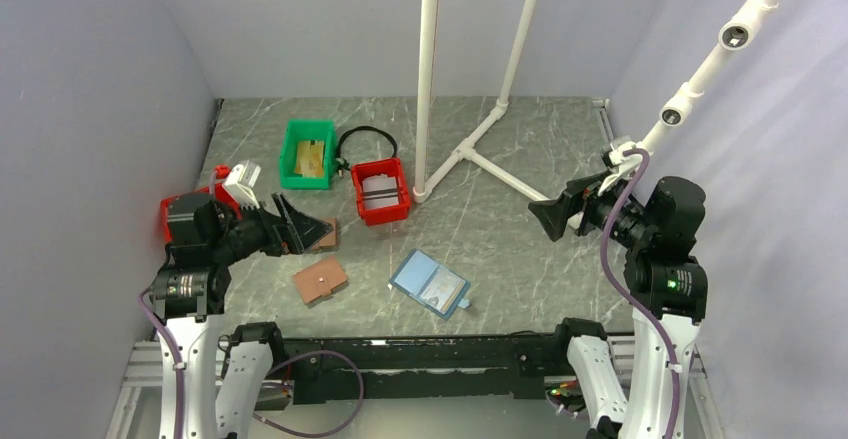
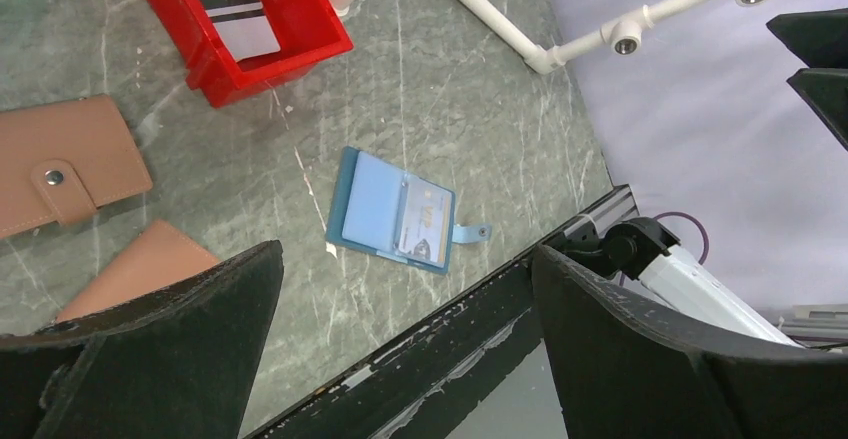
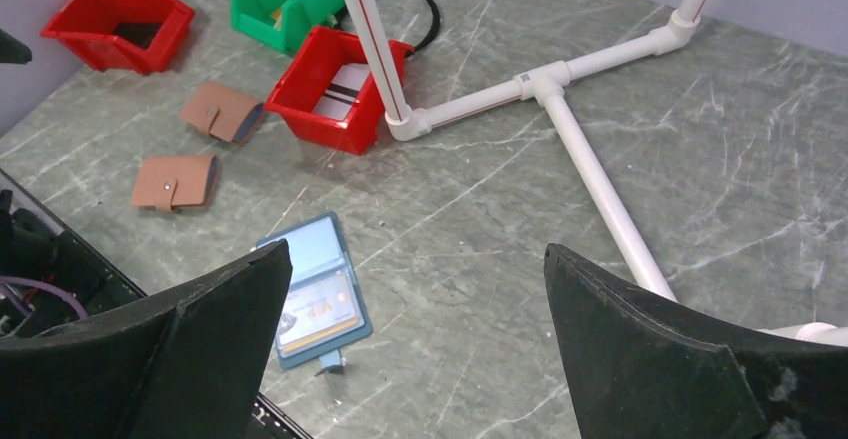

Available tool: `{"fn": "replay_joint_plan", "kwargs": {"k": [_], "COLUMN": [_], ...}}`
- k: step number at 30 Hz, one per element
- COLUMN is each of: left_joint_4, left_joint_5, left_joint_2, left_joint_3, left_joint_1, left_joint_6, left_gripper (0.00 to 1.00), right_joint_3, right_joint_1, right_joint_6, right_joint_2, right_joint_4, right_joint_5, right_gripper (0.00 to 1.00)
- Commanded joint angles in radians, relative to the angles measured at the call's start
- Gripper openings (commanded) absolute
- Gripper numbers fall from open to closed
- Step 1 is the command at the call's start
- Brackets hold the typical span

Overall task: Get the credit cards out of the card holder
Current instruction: Pick up the card holder from the center of the board.

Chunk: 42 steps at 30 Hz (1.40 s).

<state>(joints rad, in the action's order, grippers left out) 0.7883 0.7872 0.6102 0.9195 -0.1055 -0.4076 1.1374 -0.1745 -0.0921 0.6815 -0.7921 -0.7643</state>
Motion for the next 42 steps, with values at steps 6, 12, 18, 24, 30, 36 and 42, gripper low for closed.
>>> {"fn": "replay_joint_plan", "kwargs": {"k": [6, 12, 18, 24, 30, 36, 42], "left_joint_4": [0.039, 0.104, 0.201, 0.166, 0.129, 0.114, 0.087], "left_joint_5": [-0.059, -0.110, -0.310, -0.387, -0.874, -1.116, -1.222], "left_joint_2": [-0.011, 0.015, 0.048, 0.133, 0.371, 0.571, 0.768], "left_joint_3": [-0.007, -0.050, -0.069, -0.092, -0.050, -0.015, 0.010], "left_joint_1": [0.000, 0.000, 0.008, 0.129, 0.648, 0.769, 0.771], "left_joint_6": [-0.017, -0.062, -0.109, -0.185, -0.376, -0.387, -0.339], "left_gripper": [0.99, 1.00, 1.00, 0.99, 0.99, 0.99, 0.87], "right_joint_3": [-0.005, -0.071, -0.141, -0.188, -0.199, -0.255, -0.272], "right_joint_1": [-0.003, -0.002, 0.010, 0.022, 0.037, 0.051, 0.083], "right_joint_6": [0.044, -0.103, -0.430, -0.466, -0.470, -0.489, -0.470], "right_joint_2": [0.016, 0.050, 0.149, 0.223, 0.308, 0.281, 0.253], "right_joint_4": [0.083, 0.076, -0.036, 0.032, 0.082, 0.095, 0.115], "right_joint_5": [-0.024, -0.163, -0.359, -0.335, -0.360, -0.338, -0.316], "right_gripper": [1.00, 1.00, 1.00, 1.00, 1.00, 1.00, 1.00]}}
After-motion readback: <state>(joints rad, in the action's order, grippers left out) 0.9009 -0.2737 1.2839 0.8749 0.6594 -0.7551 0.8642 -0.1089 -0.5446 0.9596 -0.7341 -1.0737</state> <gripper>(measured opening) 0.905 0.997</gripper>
